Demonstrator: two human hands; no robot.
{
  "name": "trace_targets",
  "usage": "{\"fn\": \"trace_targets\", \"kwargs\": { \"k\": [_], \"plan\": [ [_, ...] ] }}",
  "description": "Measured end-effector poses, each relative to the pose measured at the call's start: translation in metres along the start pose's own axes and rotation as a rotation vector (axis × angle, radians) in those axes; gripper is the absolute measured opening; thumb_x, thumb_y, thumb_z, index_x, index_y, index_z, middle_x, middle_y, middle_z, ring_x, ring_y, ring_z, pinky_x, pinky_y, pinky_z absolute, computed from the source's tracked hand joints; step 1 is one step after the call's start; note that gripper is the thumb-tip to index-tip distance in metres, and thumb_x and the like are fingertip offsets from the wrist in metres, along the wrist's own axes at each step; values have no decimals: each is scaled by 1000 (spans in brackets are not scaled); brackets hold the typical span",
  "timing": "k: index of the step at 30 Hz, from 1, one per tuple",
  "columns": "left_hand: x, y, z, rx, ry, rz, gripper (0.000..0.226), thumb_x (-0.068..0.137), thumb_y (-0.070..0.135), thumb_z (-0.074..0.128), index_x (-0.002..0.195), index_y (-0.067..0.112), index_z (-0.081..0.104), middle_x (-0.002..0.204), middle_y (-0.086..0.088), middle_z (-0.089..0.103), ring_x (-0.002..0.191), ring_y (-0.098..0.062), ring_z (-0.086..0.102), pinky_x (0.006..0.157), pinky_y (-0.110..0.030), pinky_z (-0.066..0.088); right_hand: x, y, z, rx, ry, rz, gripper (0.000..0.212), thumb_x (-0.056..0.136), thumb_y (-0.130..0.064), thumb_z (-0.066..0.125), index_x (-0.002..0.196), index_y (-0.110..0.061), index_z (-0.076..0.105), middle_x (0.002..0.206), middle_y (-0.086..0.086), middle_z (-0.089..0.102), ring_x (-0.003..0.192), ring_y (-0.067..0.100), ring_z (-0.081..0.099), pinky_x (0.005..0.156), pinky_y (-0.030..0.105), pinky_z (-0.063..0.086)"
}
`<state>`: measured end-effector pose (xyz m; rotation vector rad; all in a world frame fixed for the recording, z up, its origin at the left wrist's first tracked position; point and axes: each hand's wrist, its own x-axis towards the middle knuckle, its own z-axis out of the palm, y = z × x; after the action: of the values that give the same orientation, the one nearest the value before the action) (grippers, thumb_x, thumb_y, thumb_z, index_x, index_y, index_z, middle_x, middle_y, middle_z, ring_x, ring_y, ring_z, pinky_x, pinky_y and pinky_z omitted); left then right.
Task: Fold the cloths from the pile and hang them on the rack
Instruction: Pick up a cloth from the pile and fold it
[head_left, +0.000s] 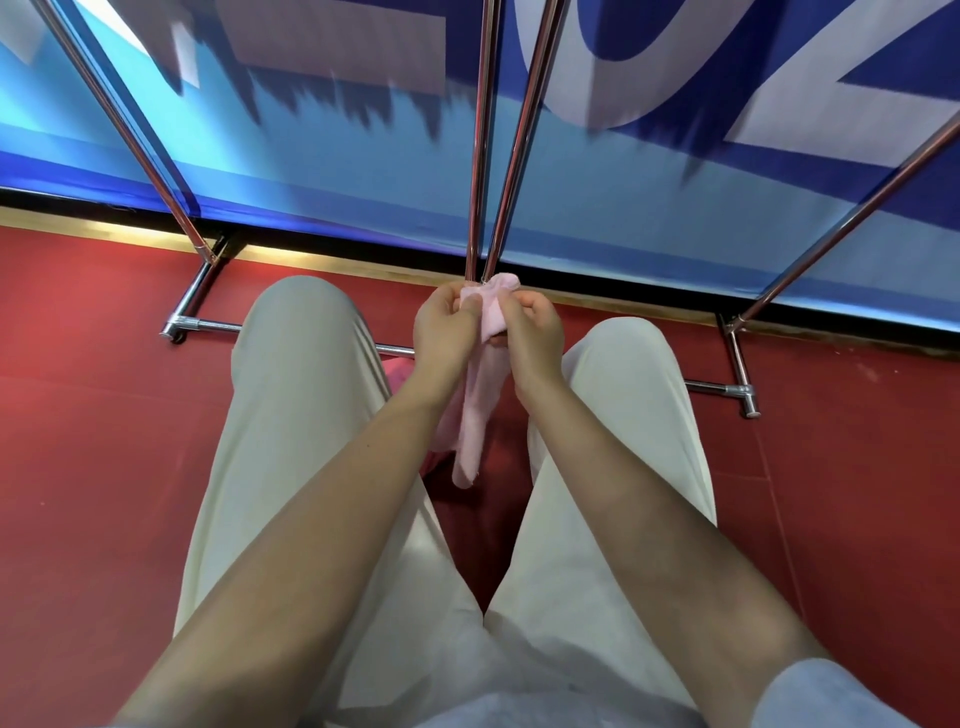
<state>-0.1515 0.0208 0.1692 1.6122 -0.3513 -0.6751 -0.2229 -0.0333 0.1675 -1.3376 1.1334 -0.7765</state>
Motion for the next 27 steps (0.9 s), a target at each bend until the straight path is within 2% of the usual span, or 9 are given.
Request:
{"fn": "trace_targets", "kwargs": {
  "k": [3, 7, 10, 13, 16, 19, 22, 24, 27],
  "plan": [
    [3, 3, -5, -65, 31, -31, 11, 90, 14, 58, 96, 11, 67, 86, -1, 69, 76, -10, 61, 68, -23, 49, -4, -6, 2, 67, -95, -39, 17, 92, -19, 53, 82, -14, 65, 68, 4, 69, 64, 18, 66, 69, 33, 56],
    [-1, 13, -10, -134, 6, -21, 18, 91, 11, 56, 103, 5, 67, 85, -1, 68, 72, -7, 61, 65, -19, 49, -7, -6, -4, -20, -160, -181, 7, 91, -8, 58, 86, -12, 63, 67, 1, 64, 59, 6, 60, 61, 17, 48],
    [-9, 19, -9, -166, -54, 9, 16, 93, 7, 53, 102, 4, 66, 83, -2, 68, 70, -4, 64, 65, -18, 49, -2, -2, -12, -136, -84, -264, 6, 84, -13, 67, 84, -15, 61, 78, -1, 63, 70, 8, 55, 67, 20, 44],
    [-16, 22, -7, -248, -130, 1, 14, 95, 4, 51, 96, 4, 65, 75, -1, 68, 63, -2, 65, 59, -15, 49, 2, 0, -19, -121, -20, -271, 28, 77, -25, 74, 96, -19, 55, 96, -1, 63, 86, 11, 59, 75, 23, 47],
    [-14, 21, -10, -240, -200, -16, 20, 95, 9, 54, 106, 0, 67, 88, -7, 71, 80, -13, 66, 72, -23, 53, 3, 1, -27, -58, -123, -208, 35, 82, -26, 73, 111, -22, 55, 111, -1, 65, 104, 13, 61, 87, 23, 49],
    [-11, 15, -10, -171, -232, -22, 22, 96, 14, 53, 107, 1, 68, 95, -11, 72, 86, -16, 67, 78, -29, 53, 0, 3, -36, -76, -238, -140, 28, 87, -26, 69, 112, -17, 62, 104, -4, 69, 97, 5, 64, 81, 19, 50],
    [-12, 11, -7, -171, -242, -33, 21, 97, 15, 51, 103, 6, 69, 94, -11, 72, 87, -18, 67, 83, -35, 52, -4, 6, -41, -93, -244, -154, 17, 87, -26, 69, 103, -20, 67, 94, -11, 70, 87, -2, 64, 76, 14, 49],
    [-15, 9, -5, -161, -253, -36, 24, 97, 15, 49, 106, 4, 69, 98, -12, 72, 92, -20, 67, 92, -39, 53, -7, 6, -43, -78, -213, -163, 6, 87, -26, 69, 93, -26, 67, 88, -12, 70, 84, -2, 64, 75, 16, 50],
    [-23, 10, 0, -100, -273, -2, 28, 94, 21, 50, 110, 9, 70, 111, -7, 71, 108, -18, 65, 102, -43, 48, -10, 4, -45, -42, -141, -185, 5, 87, -28, 69, 88, -24, 67, 85, -9, 70, 82, 2, 64, 76, 22, 51]
  ]
}}
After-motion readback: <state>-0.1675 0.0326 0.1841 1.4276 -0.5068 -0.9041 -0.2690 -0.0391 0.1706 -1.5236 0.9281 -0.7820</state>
